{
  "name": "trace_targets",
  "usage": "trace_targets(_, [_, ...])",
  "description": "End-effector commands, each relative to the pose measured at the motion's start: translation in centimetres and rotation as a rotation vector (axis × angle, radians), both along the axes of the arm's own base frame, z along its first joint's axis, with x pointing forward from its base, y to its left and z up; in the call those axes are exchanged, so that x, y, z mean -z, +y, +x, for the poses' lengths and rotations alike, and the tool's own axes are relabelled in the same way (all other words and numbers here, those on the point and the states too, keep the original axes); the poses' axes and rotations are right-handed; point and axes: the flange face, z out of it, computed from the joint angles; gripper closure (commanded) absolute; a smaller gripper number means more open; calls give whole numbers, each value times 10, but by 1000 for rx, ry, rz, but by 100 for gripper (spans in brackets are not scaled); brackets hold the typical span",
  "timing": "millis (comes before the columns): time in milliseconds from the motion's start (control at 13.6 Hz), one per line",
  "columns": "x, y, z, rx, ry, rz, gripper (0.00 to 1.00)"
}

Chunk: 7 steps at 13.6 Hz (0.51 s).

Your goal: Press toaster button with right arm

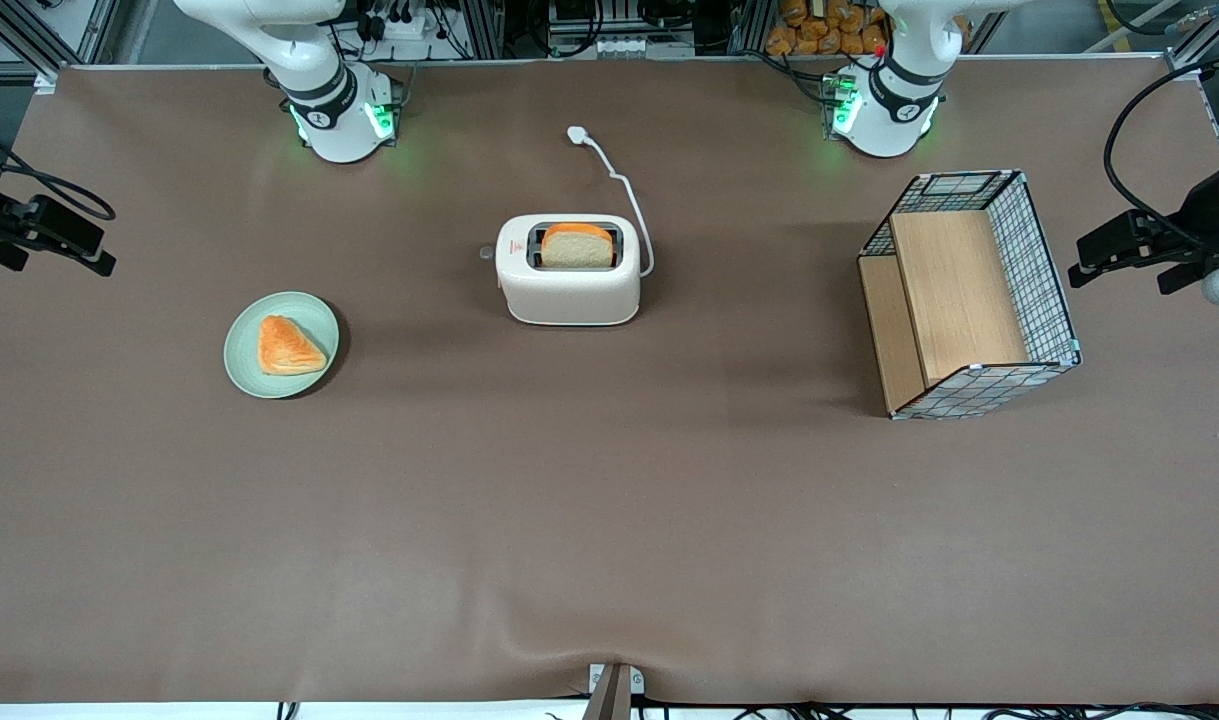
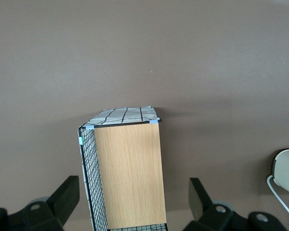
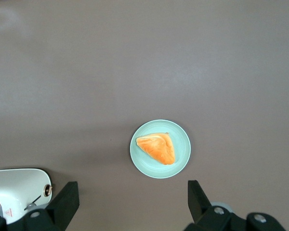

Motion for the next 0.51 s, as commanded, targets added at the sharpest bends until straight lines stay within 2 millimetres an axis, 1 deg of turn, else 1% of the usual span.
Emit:
trace_targets(0, [-5, -1, -2, -28, 2, -2, 0])
trace_targets(441, [-7, -2, -3, -29, 0, -7, 0])
